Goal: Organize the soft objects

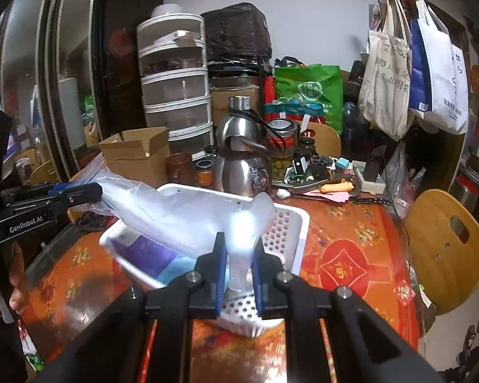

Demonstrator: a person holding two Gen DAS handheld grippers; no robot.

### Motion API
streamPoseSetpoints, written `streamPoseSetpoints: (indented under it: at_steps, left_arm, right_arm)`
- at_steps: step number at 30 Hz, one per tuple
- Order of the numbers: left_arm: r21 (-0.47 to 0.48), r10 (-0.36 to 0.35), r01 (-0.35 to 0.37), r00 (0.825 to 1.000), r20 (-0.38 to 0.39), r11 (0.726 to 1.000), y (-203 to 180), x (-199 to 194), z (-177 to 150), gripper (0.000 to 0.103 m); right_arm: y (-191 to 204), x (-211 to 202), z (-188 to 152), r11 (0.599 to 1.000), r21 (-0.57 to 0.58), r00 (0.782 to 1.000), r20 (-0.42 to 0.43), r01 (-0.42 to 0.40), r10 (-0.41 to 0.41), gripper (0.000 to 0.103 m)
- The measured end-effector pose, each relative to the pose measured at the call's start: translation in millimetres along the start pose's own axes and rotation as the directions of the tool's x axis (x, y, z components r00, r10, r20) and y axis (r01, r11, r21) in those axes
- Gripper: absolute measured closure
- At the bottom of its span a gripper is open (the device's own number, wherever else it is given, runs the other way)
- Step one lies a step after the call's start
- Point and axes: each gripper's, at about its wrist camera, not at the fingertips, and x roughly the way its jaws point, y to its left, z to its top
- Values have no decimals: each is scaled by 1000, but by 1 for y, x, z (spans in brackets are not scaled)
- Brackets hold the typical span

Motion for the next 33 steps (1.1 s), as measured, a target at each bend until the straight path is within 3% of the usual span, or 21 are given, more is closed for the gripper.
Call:
streamPoseSetpoints:
  at_steps: [8,15,18,22,25,28,33]
  left_arm:
    - [3,49,-49,996,-74,999,10,69,32,88]
    - [8,87,-86,984,-153,996,17,122,26,88]
    - [3,100,-101,982,-159,995,20,134,23,85]
    - [2,137,-139,977,-166,990,28,144,19,37]
    - [10,169,-169,977,-133,986,33,142,14,25]
    - [4,165,-166,980,-115,986,35,133,12,10]
    - [30,180,-178,979,-98,984,33,121,6,5]
  right_arm:
    - [-9,62,13,997,-15,994,-80,71,-72,91]
    - [-16,97,2,997,-3,988,-137,78,-77,90]
    - [-15,104,0,996,-17,987,-135,88,-90,82]
    - [-10,108,-4,991,-54,984,-120,123,-128,49]
    - [-12,105,-6,990,-49,984,-113,131,-136,28]
    - [-14,104,-8,994,-29,985,-131,108,-111,20]
    - [-12,99,-12,996,-22,986,-139,90,-92,14]
